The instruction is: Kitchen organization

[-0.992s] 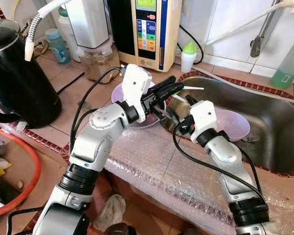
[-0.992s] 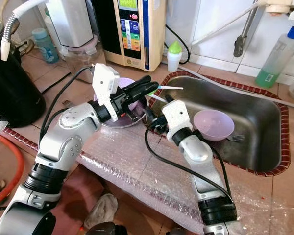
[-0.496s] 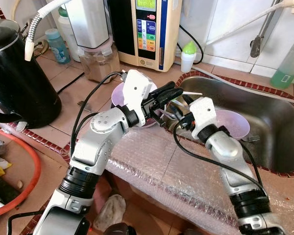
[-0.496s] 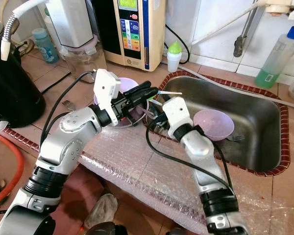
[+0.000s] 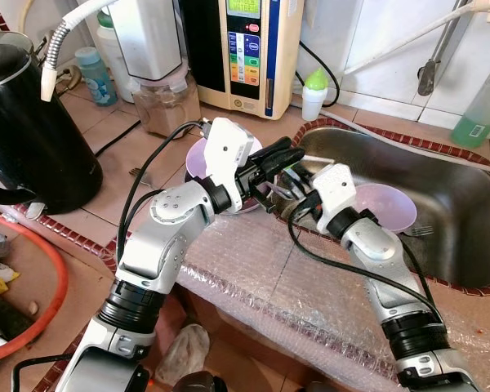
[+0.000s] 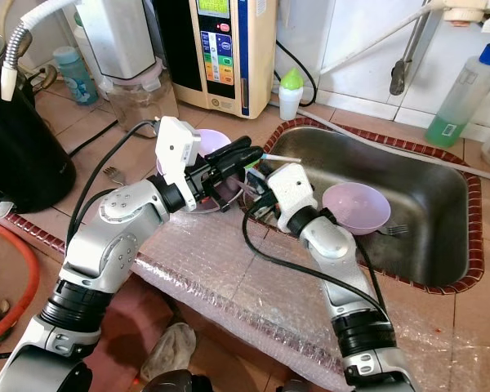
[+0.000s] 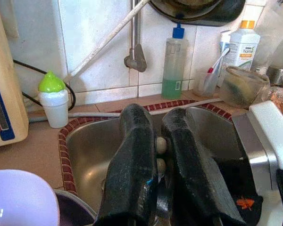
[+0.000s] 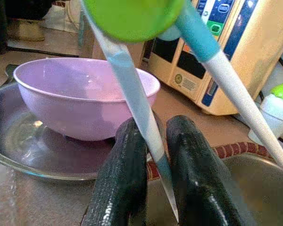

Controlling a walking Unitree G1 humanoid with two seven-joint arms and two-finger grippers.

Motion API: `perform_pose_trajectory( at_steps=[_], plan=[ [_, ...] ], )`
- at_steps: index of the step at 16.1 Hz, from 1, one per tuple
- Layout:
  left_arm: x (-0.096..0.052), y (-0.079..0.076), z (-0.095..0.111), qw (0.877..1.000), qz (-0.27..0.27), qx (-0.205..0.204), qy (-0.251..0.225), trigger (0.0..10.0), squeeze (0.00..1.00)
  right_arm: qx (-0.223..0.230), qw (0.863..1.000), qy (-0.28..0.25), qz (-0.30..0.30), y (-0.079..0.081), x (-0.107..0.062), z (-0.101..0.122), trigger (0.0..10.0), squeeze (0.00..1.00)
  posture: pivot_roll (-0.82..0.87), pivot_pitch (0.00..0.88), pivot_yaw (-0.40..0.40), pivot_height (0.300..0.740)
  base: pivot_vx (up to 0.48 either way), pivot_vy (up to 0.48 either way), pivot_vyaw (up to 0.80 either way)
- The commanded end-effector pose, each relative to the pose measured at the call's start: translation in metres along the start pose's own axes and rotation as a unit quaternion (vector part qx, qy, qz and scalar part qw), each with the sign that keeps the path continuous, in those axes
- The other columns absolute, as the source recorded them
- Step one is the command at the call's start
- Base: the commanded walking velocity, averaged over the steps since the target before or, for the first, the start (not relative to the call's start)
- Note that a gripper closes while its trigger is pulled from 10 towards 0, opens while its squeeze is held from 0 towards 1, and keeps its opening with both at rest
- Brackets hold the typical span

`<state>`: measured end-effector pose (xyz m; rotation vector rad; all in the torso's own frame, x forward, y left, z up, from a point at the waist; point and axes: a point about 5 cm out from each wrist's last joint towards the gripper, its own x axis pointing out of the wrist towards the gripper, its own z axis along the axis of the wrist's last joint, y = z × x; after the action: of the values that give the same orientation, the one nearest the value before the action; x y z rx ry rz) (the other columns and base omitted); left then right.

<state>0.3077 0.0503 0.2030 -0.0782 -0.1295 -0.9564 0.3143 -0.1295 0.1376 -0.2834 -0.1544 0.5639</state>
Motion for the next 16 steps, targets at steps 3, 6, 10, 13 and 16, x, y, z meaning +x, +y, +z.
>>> perform_pose_trajectory(
  at_steps=[3, 6, 10, 13, 16],
  plan=[
    [-0.004, 0.001, -0.004, 1.0, 0.004, 0.011, 0.013, 0.0, 0.0, -0.011, 1.0, -0.014, -0.012, -0.012, 0.003, 0.005, 0.0, 0.0, -0.04, 0.034, 0.079, 0.74, 0.0, 0.0, 0.0],
    [-0.005, 0.002, -0.007, 1.0, 0.006, 0.012, 0.019, 10.0, 1.0, -0.035, 0.999, -0.011, -0.024, -0.024, 0.003, 0.005, 0.0, 0.0, -0.04, 0.035, 0.081, 0.74, 0.0, 0.0, 0.0],
    [-0.009, 0.002, -0.009, 0.999, 0.003, 0.031, 0.034, 10.0, 1.0, -0.05, 0.997, 0.006, -0.061, -0.04, 0.001, 0.001, 0.0, 0.0, -0.04, 0.03, 0.073, 0.74, 0.0, 0.0, 0.0],
    [-0.017, 0.0, -0.014, 0.998, -0.009, 0.048, 0.05, 10.0, 1.0, -0.031, 0.993, 0.038, -0.103, -0.051, -0.003, -0.011, 0.0, 0.0, -0.04, 0.03, 0.073, 0.74, 0.0, 0.0, 0.0],
    [-0.032, -0.004, -0.026, 0.994, -0.026, 0.063, 0.084, 10.0, 1.0, 0.003, 0.984, 0.111, -0.142, -0.057, -0.009, -0.041, 0.0, 0.0, -0.03, 0.023, 0.066, 0.74, 0.0, 0.0, 0.0]
  ],
)
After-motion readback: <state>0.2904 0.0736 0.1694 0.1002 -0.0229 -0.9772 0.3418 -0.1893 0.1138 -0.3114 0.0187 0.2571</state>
